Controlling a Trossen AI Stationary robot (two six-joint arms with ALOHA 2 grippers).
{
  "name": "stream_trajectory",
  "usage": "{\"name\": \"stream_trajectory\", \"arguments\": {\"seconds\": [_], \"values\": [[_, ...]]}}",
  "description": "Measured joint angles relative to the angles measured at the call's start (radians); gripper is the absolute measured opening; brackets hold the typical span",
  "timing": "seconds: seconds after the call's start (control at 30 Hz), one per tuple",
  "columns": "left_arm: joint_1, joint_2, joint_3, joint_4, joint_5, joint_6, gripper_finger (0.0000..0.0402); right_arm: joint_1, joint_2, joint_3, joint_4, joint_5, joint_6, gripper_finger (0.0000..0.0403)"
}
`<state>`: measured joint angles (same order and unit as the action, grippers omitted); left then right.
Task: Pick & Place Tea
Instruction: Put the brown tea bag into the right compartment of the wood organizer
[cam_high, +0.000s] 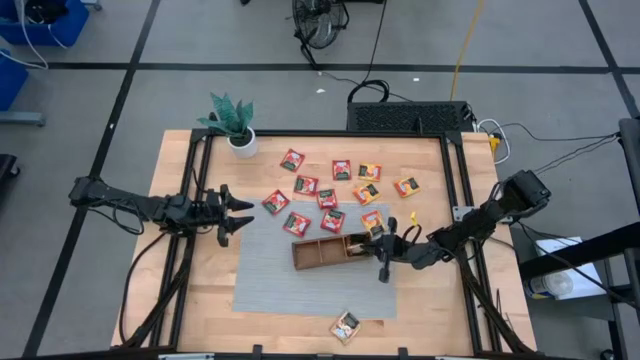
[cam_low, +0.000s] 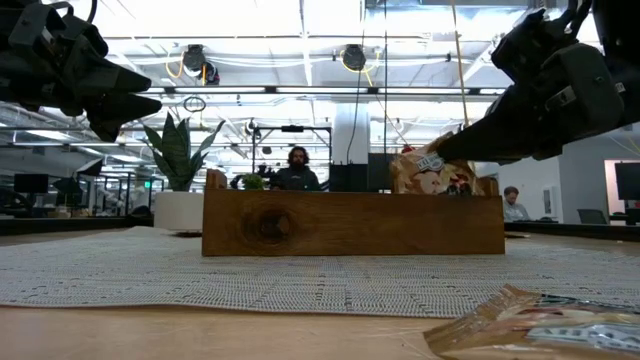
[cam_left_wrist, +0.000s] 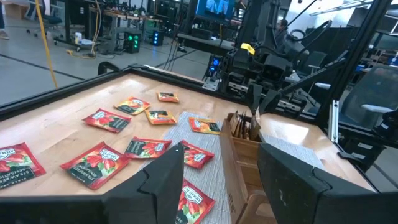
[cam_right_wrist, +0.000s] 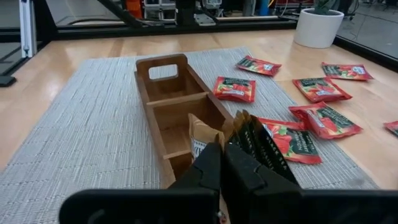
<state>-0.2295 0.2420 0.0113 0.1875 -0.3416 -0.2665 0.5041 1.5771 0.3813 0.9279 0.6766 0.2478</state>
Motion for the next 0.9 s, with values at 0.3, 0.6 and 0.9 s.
{"name": "stream_trajectory", "arguments": {"seconds": [0.3, 0.6, 0.9], "values": [[0.0, 0.0, 0.0, 0.0, 0.0, 0.0, 0.0205, -0.001, 0.133, 0.0, 0.188, 0.012, -0.008, 0.0], [0.0, 0.0, 0.0, 0.0, 0.0, 0.0, 0.0205, 0.014, 0.198, 0.0, 0.322, 0.094, -0.067, 0.0], [0.0, 0.0, 0.0, 0.0, 0.0, 0.0, 0.0205, 0.067, 0.198, 0.0, 0.301, 0.266, -0.076, 0.0]]}}
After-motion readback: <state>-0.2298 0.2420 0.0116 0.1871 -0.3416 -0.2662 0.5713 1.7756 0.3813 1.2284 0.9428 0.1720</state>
